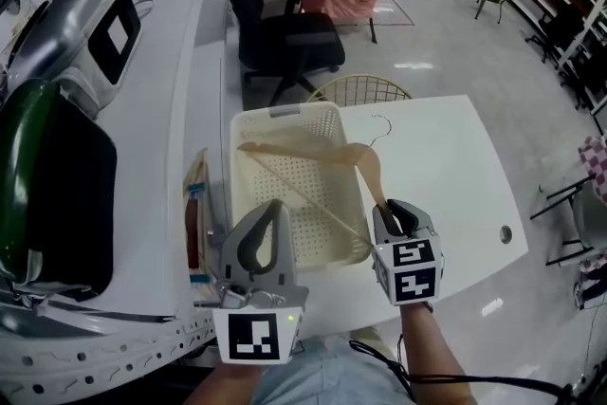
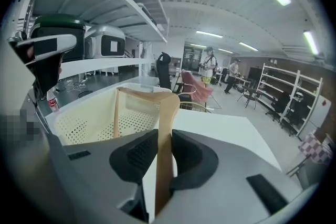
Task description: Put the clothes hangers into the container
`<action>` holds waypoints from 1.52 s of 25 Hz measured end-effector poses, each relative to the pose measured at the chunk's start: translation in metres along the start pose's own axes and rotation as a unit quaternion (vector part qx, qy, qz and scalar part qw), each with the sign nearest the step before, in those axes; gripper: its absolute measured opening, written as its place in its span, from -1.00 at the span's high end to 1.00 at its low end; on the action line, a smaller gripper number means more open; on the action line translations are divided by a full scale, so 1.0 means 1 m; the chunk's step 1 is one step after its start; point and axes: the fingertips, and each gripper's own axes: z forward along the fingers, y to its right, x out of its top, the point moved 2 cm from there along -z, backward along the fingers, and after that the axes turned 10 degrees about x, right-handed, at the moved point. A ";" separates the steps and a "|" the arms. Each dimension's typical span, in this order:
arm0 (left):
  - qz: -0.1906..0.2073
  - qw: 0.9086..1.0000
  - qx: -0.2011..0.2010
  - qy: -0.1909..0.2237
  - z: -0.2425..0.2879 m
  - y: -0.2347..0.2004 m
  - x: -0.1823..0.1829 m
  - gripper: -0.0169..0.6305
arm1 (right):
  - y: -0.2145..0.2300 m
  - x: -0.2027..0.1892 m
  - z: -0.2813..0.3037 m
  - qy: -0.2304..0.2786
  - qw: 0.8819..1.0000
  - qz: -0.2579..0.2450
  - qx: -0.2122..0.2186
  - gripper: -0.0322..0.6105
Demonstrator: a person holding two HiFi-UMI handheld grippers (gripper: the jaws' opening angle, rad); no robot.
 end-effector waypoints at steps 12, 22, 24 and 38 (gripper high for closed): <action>-0.008 1.000 -0.013 0.007 0.005 -0.012 0.004 0.91 | -0.010 0.014 0.003 -0.022 0.999 -0.038 -0.028 0.62; -0.012 1.000 -0.011 0.026 0.003 -0.029 0.009 0.91 | -0.042 0.036 0.009 0.010 0.999 -0.028 0.024 0.63; -0.019 1.000 -0.013 0.019 0.003 -0.028 0.008 0.91 | -0.042 0.038 0.004 0.027 0.999 -0.012 0.035 0.60; -0.008 0.999 -0.021 0.029 0.002 0.009 0.024 0.91 | -0.016 0.069 -0.069 0.189 0.981 -0.001 0.045 0.67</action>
